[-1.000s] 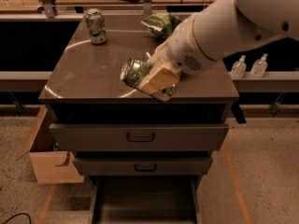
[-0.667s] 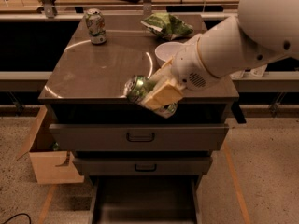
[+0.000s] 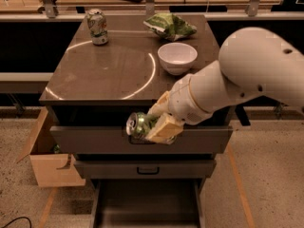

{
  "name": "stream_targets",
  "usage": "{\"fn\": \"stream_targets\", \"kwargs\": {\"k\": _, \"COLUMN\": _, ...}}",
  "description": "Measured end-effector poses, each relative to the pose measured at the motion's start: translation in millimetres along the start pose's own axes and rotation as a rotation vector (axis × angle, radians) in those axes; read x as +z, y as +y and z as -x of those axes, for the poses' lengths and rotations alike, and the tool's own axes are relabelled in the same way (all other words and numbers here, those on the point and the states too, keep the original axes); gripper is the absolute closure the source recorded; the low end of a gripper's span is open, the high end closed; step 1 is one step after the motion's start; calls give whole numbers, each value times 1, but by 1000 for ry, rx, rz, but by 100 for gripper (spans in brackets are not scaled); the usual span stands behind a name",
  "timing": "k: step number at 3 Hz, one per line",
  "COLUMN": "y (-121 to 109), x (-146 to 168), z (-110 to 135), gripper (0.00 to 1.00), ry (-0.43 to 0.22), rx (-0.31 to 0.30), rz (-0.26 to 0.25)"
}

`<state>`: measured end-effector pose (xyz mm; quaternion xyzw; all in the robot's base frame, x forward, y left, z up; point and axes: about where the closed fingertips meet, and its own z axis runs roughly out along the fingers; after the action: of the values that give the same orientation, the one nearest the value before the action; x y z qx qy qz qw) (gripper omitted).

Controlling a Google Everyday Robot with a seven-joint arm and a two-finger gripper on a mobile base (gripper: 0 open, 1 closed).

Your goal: Place green can into bottom drawer

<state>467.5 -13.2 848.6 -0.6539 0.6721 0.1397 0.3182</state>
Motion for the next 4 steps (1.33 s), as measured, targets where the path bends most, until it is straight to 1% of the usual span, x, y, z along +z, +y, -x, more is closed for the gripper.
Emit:
{"fn": "stream_targets", "kwargs": {"k": 1, "y": 24, "x": 33, "z": -22, "gripper": 100, "ry": 37, "rx": -60, "rz": 32}}
{"fn": "stream_targets", "kwargs": {"k": 2, "y": 24, "x": 33, "z": -22, "gripper": 100, "ry": 37, "rx": -60, "rz": 32}}
{"fn": "stream_targets", "kwargs": {"k": 3, "y": 33, "x": 55, "z": -36, "gripper": 100, "ry": 45, "rx": -20, "rz": 20}}
{"fn": "stream_targets", "kwargs": {"k": 4, "y": 42, "x": 104, "z": -60, "gripper": 100, "ry": 68, "rx": -8, "rz": 19}}
